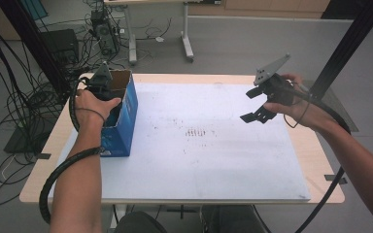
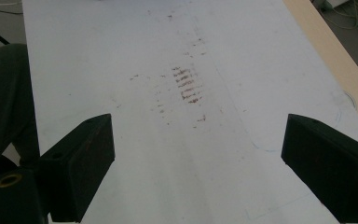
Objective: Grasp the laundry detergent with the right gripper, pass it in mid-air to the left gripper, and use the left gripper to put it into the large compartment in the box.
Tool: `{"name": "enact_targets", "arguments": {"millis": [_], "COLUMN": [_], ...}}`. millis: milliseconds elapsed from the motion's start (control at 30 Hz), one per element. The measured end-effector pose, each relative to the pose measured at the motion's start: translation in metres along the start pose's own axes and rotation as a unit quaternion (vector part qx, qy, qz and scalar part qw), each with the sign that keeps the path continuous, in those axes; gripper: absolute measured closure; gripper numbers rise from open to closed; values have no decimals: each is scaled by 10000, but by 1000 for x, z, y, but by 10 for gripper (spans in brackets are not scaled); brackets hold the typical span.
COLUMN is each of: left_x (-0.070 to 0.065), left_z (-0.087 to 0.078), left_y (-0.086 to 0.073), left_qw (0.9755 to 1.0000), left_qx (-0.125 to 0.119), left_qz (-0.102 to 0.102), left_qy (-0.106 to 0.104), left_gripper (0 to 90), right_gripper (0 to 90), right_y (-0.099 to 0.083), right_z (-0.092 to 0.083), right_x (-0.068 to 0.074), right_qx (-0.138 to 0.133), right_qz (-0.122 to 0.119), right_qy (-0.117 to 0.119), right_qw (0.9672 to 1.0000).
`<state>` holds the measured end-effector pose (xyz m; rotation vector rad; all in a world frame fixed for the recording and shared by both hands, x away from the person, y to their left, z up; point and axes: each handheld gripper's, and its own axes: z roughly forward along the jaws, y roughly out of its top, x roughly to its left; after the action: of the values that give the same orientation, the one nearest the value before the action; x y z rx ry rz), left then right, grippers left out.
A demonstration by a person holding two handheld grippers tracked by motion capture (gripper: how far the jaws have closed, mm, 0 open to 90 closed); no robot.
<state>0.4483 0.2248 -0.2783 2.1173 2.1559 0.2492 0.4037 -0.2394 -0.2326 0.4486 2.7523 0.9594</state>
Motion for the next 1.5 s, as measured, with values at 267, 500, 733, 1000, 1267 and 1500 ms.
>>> {"name": "enact_targets", "arguments": {"millis": [267,500,733,1000,1267,1500], "left_x": [0,0,1,0,-1,0], "left_z": [0,0,0,0,0,0], "left_y": [0,1,0,0,0,0], "left_qw": [10000,10000,10000,10000,10000,10000], "left_qx": [-15,-7,-11,-14,-4,2], "left_qz": [-14,-12,-26,-23,-29,-10], "left_qy": [-9,-9,-16,-14,-18,-18], "left_gripper": [374,374,374,374,374,374], "right_gripper": [95,95,96,98,98,98], "right_y": [2,3,5,3,3,3], "right_z": [-1,-2,-3,-3,-3,-3], "right_x": [0,0,0,1,1,1], "right_qx": [30,60,58,114,113,131], "right_qz": [-34,-52,-80,-83,-57,-77], "right_qy": [-22,-42,-50,-65,-63,-66], "right_qw": [10000,10000,9999,9999,9999,9999]}}
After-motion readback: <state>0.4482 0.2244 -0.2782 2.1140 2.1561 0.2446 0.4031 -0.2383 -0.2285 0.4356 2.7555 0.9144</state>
